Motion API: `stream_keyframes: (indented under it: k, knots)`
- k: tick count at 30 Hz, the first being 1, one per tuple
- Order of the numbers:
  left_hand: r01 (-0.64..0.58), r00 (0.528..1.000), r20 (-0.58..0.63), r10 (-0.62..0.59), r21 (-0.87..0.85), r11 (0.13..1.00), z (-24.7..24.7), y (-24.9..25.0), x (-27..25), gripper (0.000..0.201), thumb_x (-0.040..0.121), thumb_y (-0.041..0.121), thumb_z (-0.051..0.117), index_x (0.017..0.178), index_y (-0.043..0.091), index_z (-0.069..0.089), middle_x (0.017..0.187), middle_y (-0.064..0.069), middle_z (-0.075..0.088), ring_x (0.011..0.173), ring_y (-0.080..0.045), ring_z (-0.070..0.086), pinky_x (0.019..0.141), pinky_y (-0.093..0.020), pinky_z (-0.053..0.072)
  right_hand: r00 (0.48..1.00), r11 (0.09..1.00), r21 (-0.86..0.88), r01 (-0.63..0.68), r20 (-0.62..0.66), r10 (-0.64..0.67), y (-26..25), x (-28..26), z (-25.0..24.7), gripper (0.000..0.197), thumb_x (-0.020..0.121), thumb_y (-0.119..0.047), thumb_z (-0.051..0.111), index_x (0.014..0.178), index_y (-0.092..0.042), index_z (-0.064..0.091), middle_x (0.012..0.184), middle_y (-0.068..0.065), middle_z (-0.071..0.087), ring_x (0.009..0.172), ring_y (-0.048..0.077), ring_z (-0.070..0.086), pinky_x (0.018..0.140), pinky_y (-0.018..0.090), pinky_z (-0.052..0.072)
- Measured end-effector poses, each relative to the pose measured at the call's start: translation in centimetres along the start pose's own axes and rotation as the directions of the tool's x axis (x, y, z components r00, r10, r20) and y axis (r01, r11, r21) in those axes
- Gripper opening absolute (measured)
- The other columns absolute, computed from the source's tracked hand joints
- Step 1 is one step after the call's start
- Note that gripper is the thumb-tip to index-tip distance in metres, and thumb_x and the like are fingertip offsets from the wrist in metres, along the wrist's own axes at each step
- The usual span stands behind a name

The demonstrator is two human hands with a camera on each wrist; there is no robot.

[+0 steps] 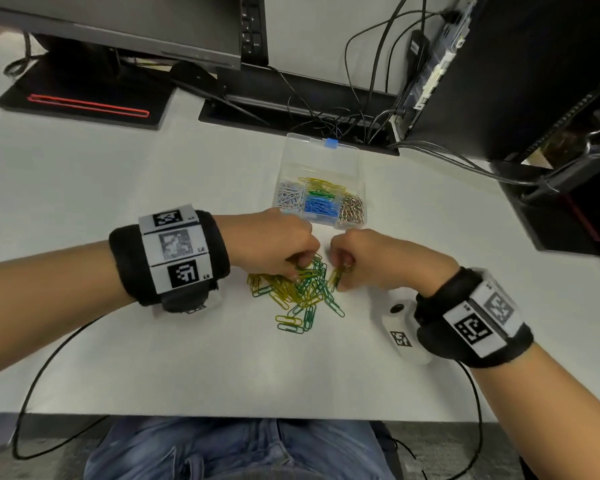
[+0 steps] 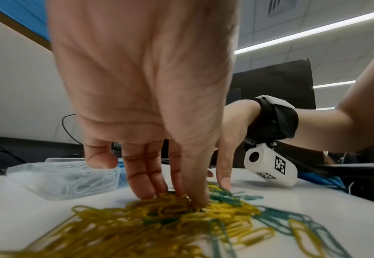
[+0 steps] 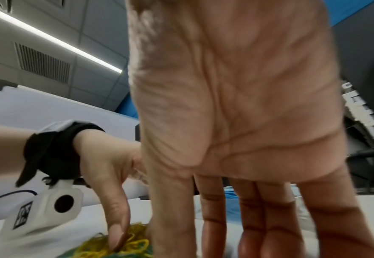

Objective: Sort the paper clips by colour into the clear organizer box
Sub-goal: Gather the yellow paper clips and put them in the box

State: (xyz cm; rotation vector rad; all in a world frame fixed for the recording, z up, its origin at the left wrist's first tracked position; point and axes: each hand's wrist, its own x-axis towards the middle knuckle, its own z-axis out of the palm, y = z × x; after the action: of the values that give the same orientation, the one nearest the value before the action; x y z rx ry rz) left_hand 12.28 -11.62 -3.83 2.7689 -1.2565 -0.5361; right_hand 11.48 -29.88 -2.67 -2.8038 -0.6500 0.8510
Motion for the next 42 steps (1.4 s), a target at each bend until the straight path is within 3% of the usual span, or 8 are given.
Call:
stream_keyframes:
  k: [7,12,19,25,28,31,35,42]
  knots:
    - [0.152,0.986,-0.073,-0.149,0.038,0.988,-0.6,-1.9,-0.8,0.008,0.087,0.026,0.062,0.085,0.026,0.054,0.097,0.007,0.05,0.083,-0.011,0.048,0.069,-0.026,0.031,0.981,0.999,0.044,0.003,-0.196,0.005,1.3,-0.1,-0.3,0.022,0.077,-0.007,0.069,0.085,-0.021,0.054,0.082,-0.007,0.046,0.081,0.018,0.048,0.063,0.025,0.04]
    - [0.083,0.992,-0.096,-0.085,-0.033,0.996,-0.5,-1.2,-1.0,0.011,0.087,0.032,0.062,0.095,0.027,0.059,0.097,0.008,0.049,0.084,-0.009,0.046,0.072,-0.026,0.037,0.985,0.99,-0.025,0.14,-0.094,-0.142,-0.7,0.1,0.2,0.035,0.08,-0.012,0.071,0.113,-0.021,0.06,0.103,0.003,0.048,0.093,0.018,0.046,0.083,0.034,0.045]
    - [0.146,0.989,-0.045,-0.143,0.072,0.987,0.0,-1.6,-0.7,0.011,0.085,0.03,0.064,0.083,0.028,0.054,0.092,0.008,0.052,0.088,-0.013,0.052,0.071,-0.029,0.03,0.987,0.997,-0.023,0.077,-0.138,-0.08,0.1,0.1,-0.1,0.033,0.078,-0.01,0.072,0.106,-0.018,0.057,0.1,-0.001,0.046,0.09,0.016,0.044,0.08,0.032,0.045]
    - [0.188,0.978,-0.103,-0.183,0.038,0.981,-0.2,-2.1,-0.3,0.018,0.083,0.037,0.066,0.094,0.027,0.055,0.094,0.009,0.051,0.089,-0.012,0.047,0.074,-0.03,0.03,0.986,0.974,-0.181,0.138,-0.067,-0.152,-1.1,0.9,0.3,0.062,0.078,-0.018,0.074,0.133,-0.023,0.045,0.121,0.002,0.046,0.112,0.019,0.039,0.095,0.035,0.041]
    - [0.194,0.976,-0.11,-0.19,0.028,0.981,-0.1,-2.2,-0.4,0.015,0.083,0.035,0.066,0.088,0.029,0.053,0.088,0.011,0.05,0.085,-0.012,0.047,0.071,-0.029,0.029,0.975,0.953,-0.238,0.185,-0.076,-0.208,-1.5,1.3,0.3,0.045,0.081,-0.016,0.071,0.122,-0.021,0.054,0.117,-0.001,0.049,0.107,0.018,0.038,0.091,0.035,0.041]
    - [0.194,0.977,-0.095,-0.191,0.019,0.981,-0.2,-2.3,-0.6,0.015,0.083,0.031,0.067,0.082,0.031,0.052,0.081,0.014,0.049,0.08,-0.01,0.046,0.069,-0.028,0.028,0.964,0.933,-0.286,0.22,-0.085,-0.253,-1.6,1.6,0.2,0.013,0.083,-0.015,0.065,0.093,-0.021,0.059,0.102,-0.001,0.054,0.098,0.017,0.038,0.083,0.039,0.043]
    - [0.18,0.981,-0.083,-0.178,0.017,0.984,-0.2,-2.3,-0.6,0.017,0.084,0.025,0.066,0.077,0.031,0.052,0.078,0.013,0.051,0.077,-0.009,0.047,0.066,-0.027,0.03,0.976,0.957,-0.233,0.174,-0.087,-0.199,-1.2,2.3,0.4,0.029,0.082,-0.016,0.064,0.066,-0.029,0.045,0.084,-0.002,0.049,0.092,0.022,0.048,0.077,0.04,0.047]
    - [0.179,0.978,-0.086,-0.189,-0.108,0.978,-0.2,-2.9,-0.8,0.011,0.089,0.017,0.058,0.089,0.026,0.065,0.088,0.01,0.062,0.084,-0.012,0.058,0.069,-0.023,0.042,0.959,0.979,0.057,0.196,-0.22,-0.179,0.2,0.8,-1.2,0.004,0.09,-0.011,0.059,0.088,-0.009,0.061,0.086,-0.004,0.054,0.083,0.015,0.049,0.074,0.026,0.042]
